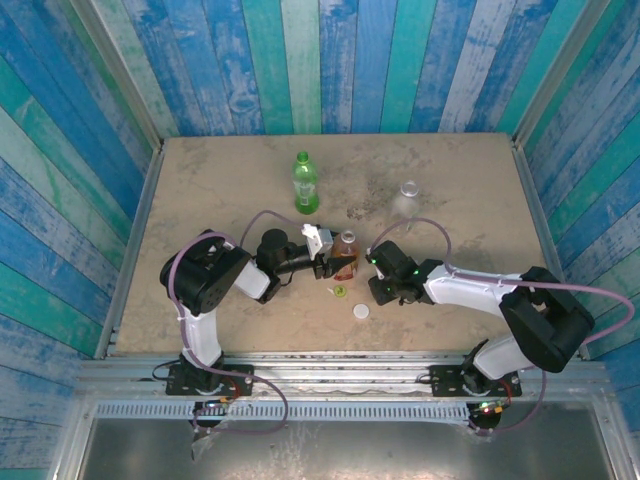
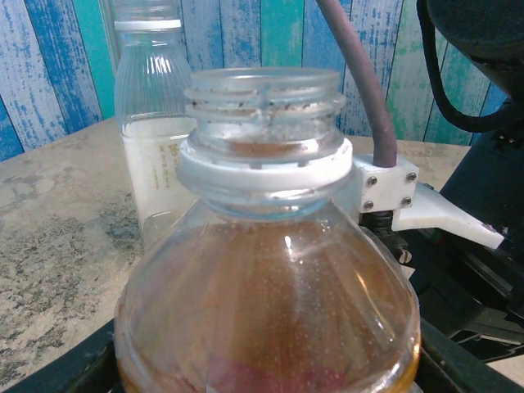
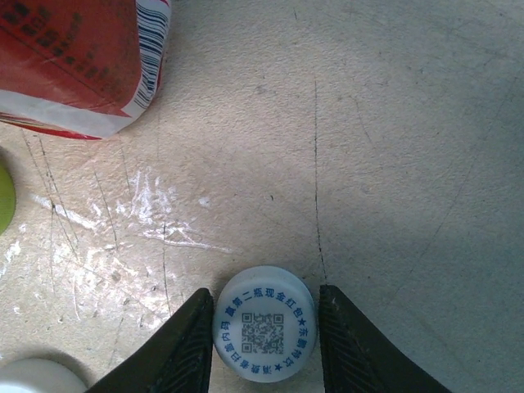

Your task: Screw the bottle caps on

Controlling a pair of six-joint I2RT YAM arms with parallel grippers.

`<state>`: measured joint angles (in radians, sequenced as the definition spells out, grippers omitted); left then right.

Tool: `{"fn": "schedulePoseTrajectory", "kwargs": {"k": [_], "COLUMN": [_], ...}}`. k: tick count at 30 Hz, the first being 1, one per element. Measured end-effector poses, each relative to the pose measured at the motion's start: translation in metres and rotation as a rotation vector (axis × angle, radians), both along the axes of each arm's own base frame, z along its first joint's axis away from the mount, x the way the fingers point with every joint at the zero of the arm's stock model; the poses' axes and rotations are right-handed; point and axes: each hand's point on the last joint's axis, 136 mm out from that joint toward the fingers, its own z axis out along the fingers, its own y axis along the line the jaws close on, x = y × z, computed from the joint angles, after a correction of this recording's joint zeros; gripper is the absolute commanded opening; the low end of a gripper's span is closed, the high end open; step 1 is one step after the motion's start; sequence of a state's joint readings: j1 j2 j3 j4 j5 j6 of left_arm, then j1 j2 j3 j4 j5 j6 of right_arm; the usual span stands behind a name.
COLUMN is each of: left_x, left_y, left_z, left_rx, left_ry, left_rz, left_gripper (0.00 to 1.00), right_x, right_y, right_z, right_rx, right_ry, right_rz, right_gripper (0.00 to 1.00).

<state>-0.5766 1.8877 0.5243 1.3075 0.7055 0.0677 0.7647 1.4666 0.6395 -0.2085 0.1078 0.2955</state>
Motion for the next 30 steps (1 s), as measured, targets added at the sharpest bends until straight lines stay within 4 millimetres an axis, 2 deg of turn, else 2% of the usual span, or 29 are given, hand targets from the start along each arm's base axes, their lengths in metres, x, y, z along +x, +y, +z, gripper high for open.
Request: {"fn": "schedulePoseTrajectory", "kwargs": {"k": [8, 10, 21, 25, 30], "left_x": [0.000, 0.000, 0.000, 0.000, 0.000], "left_y": [0.000, 0.000, 0.000, 0.000, 0.000], "left_z": [0.000, 0.000, 0.000, 0.000, 0.000], "left_rx": [0.001, 0.001, 0.001, 0.002, 0.003], "left_ry": [0.000, -0.001, -0.001, -0.001, -0.003], "left_rz": [0.000, 0.000, 0.000, -0.002, -0.005], "left_gripper": [0.59, 0.59, 0.59, 0.60, 0.60], "right_x": [0.000, 0.000, -0.002, -0.002, 0.005], "right_y": [0.000, 0.000, -0.001, -0.001, 0.007], "right_z": [0.000, 0.001, 0.015, 0.034, 0.077], "right_rx": [0.000, 0.002, 0.018, 0.022, 0.055], "right_ry": [0.000, -0.001, -0.018, -0.023, -0.054], "right_rz": [0.000, -0.002, 0.000, 0.000, 0.005], "right_gripper": [0.35, 0.29, 0.30, 0.31, 0.33]}}
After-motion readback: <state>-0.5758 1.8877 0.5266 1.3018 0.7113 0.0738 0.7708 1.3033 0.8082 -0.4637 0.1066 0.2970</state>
